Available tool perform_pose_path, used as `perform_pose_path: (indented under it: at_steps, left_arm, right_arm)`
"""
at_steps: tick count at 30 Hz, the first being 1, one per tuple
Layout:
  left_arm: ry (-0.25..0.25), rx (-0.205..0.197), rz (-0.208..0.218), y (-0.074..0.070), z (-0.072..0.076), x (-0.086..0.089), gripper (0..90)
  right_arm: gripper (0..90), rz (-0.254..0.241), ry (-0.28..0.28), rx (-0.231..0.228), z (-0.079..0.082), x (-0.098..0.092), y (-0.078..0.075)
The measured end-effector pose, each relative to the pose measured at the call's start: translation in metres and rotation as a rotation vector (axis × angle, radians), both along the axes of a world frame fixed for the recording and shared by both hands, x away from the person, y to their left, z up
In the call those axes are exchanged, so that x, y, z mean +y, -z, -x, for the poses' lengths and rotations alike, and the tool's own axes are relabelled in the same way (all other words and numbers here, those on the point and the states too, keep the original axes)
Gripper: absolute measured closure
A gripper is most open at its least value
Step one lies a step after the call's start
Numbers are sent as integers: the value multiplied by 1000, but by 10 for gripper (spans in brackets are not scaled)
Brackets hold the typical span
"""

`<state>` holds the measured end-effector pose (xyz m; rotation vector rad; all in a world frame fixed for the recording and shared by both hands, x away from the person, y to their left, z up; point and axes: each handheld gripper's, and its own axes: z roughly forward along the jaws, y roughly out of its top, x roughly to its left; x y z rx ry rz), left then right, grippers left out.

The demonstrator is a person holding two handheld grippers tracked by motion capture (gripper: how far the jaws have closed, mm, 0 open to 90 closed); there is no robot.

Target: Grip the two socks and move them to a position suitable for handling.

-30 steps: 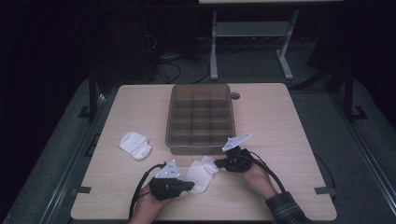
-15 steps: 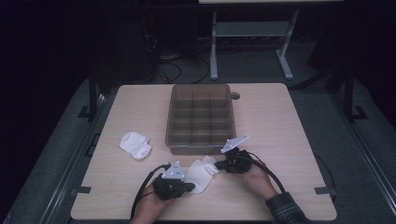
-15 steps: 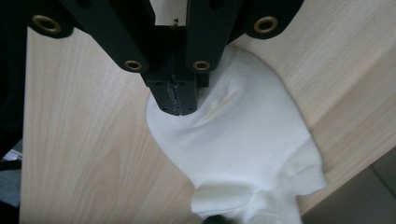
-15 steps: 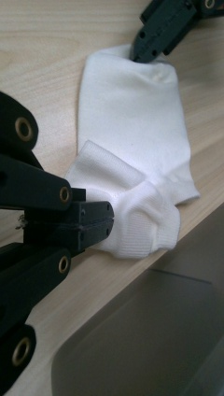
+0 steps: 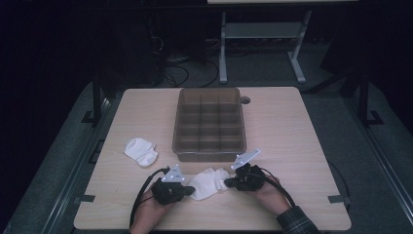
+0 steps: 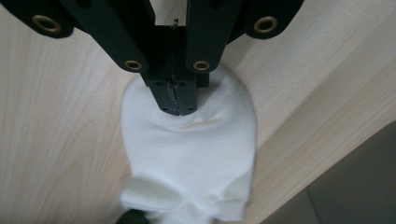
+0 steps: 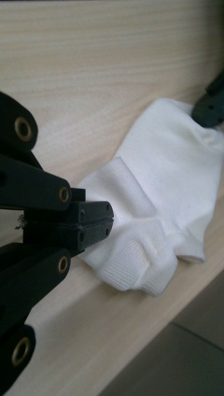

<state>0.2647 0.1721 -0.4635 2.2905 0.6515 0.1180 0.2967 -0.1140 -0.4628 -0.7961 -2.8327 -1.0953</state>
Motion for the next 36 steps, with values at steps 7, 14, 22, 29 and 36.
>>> perform_pose_path:
  at_steps: [7,14,22,29,36]
  left_arm:
    - [-15,-8,-10,-1,-4,4,899]
    - [-15,-17,-20,-1,-5,5,899]
    - [-13,-10,5,-1,-5,9,829]
    - [-26,-23,14,-3,-3,11,670]
    - [-31,-33,13,-5,-2,14,469]
  right_arm:
    - [894,-11,-21,12,14,-2,1]
    - [868,-25,-34,17,19,-3,1]
    - [699,-79,18,-29,17,-16,-5]
    - [489,-73,102,-69,18,-38,-4]
    - [290,-59,178,-98,20,-58,0]
